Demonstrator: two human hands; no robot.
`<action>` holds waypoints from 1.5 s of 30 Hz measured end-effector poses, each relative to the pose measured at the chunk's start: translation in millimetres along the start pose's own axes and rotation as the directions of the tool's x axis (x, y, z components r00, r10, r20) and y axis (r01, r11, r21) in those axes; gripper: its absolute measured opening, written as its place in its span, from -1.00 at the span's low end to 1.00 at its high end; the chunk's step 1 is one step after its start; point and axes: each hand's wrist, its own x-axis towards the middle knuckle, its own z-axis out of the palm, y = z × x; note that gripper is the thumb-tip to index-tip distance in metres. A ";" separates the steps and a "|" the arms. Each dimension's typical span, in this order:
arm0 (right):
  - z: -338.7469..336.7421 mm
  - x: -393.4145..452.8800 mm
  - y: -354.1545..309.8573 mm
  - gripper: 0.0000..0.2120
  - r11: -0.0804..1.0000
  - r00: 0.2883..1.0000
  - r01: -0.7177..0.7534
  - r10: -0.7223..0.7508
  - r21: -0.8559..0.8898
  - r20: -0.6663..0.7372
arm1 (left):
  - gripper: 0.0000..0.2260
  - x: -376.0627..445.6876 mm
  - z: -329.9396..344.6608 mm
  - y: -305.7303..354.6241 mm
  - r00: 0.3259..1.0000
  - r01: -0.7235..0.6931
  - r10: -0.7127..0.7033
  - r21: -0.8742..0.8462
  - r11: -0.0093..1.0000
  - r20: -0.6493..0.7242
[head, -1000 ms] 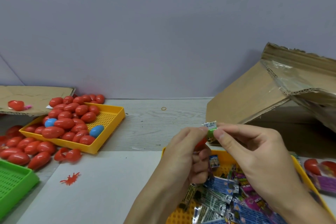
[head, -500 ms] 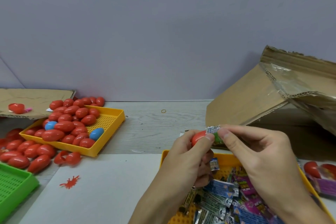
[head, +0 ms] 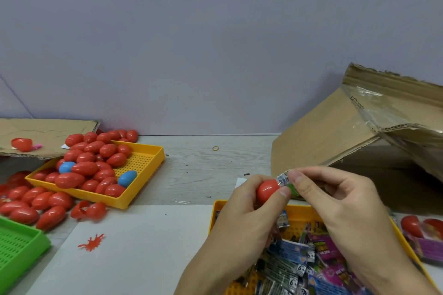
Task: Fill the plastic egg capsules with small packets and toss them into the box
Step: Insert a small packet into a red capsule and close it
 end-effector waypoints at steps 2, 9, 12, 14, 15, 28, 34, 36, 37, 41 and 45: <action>-0.7 0.8 0.9 -0.73 0.999 1.000 -0.022 0.022 0.025 0.008 | -0.84 -0.5 -0.2 0.2 1.000 -0.017 0.017 0.018 1.000 0.000; -0.5 2.6 2.0 -0.75 0.998 1.000 -0.029 0.029 0.050 0.001 | -0.74 0.5 1.2 -0.4 1.000 0.004 -0.002 -0.079 0.997 0.018; -0.4 2.6 2.5 -0.73 0.999 1.000 -0.022 0.023 0.048 -0.007 | -0.70 0.0 -0.1 0.9 1.000 0.014 -0.013 -0.078 0.997 0.006; -0.6 2.6 2.3 -0.75 0.998 1.000 -0.021 0.022 0.064 -0.012 | -0.72 -0.3 -0.6 1.6 1.000 0.007 -0.007 -0.048 0.999 0.008; -0.7 2.7 2.2 -0.77 0.997 1.000 -0.023 0.024 0.070 -0.008 | -0.74 -0.5 -0.5 1.9 1.000 0.005 -0.005 -0.022 1.000 0.009; -3.6 4.3 6.6 -0.80 1.000 0.999 -0.022 0.022 -0.009 0.024 | -0.80 1.4 -1.4 -3.7 1.000 -0.019 0.020 0.074 0.997 -0.011; -4.9 3.3 9.1 -0.74 0.997 0.998 0.008 -0.003 -0.079 0.059 | -0.74 2.4 -1.1 -5.7 1.000 -0.028 0.028 0.025 0.999 0.005; -4.8 3.6 10.0 -0.75 0.996 0.998 0.025 -0.020 -0.088 0.062 | -0.76 2.4 -0.6 -4.8 0.999 -0.034 0.034 -0.003 0.999 0.015; -4.9 3.9 10.5 -0.76 0.996 0.998 0.031 -0.026 -0.088 0.060 | -0.77 2.7 -0.5 -4.4 0.999 -0.044 0.044 -0.002 0.999 0.016; -5.0 2.5 9.6 -0.75 0.996 0.996 0.067 -0.062 -0.065 0.064 | -0.82 2.3 0.9 -1.9 0.996 -0.079 0.079 0.006 0.997 -0.029; -3.0 -1.8 7.1 -0.71 0.973 0.987 0.155 -0.143 -0.170 0.078 | -0.97 3.0 2.1 1.7 0.995 -0.062 0.053 -0.108 0.992 -0.083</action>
